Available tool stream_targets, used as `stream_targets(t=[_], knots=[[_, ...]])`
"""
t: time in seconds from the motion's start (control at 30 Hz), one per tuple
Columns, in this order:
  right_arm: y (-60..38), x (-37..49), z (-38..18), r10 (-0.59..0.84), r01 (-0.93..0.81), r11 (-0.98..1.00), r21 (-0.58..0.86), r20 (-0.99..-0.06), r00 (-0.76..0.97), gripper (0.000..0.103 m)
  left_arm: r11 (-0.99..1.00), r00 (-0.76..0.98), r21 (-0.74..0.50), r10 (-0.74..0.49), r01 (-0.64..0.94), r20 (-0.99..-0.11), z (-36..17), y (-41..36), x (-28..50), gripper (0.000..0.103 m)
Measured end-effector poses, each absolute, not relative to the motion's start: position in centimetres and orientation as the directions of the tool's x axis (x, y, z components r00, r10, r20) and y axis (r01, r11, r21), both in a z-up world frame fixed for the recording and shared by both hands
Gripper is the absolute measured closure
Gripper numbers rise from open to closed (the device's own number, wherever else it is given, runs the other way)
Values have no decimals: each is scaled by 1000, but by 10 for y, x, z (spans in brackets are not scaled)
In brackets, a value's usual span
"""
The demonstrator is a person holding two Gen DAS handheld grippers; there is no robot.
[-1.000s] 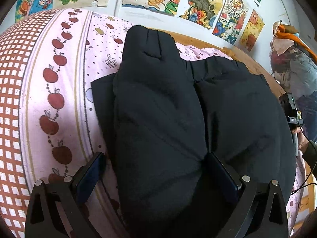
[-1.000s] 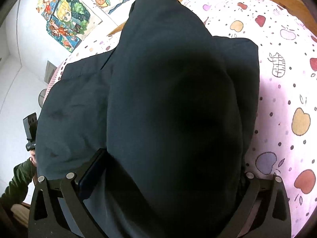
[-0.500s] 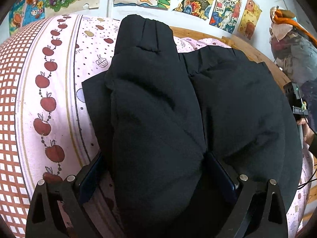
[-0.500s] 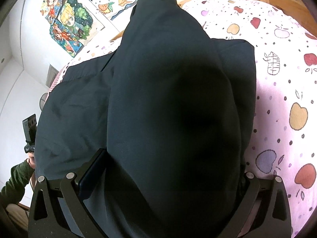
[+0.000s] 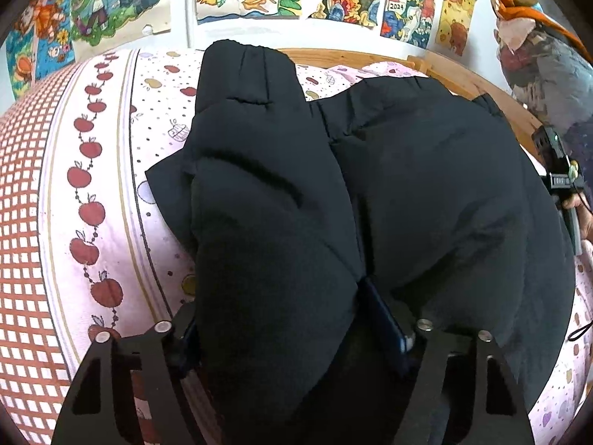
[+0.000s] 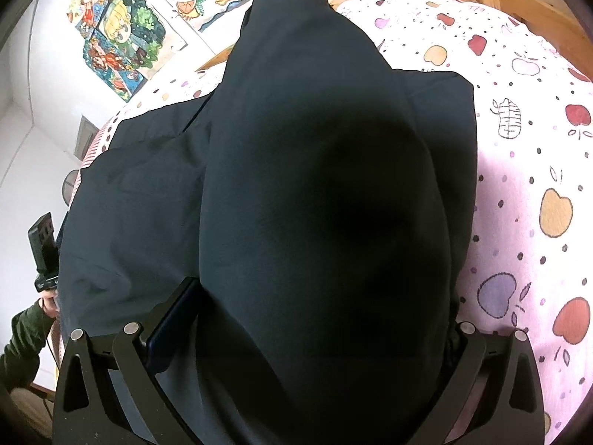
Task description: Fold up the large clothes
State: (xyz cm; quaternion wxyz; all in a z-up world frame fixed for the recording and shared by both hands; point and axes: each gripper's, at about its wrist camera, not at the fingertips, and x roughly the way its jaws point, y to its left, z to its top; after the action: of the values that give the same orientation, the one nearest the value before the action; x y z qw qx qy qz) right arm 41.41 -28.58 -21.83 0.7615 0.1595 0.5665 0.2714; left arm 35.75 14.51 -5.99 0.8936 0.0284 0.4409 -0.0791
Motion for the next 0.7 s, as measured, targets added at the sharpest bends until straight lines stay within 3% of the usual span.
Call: stream_targets(t=[0.13,0.4,0.7], knots=[[-285,412,-217,579,-211,814,541,-787,214,1,986,601,16,-89,166,-795,-57,135,357,37],[-281,402,-208,546,-217,836,504,-803,238,2,979,616,112,-15,168,-788,-52,113,347,59],[-279,389,-184,508,-266,858,440,-807,302,33,969,639,194,52,154,-767,-50,99,334,73]])
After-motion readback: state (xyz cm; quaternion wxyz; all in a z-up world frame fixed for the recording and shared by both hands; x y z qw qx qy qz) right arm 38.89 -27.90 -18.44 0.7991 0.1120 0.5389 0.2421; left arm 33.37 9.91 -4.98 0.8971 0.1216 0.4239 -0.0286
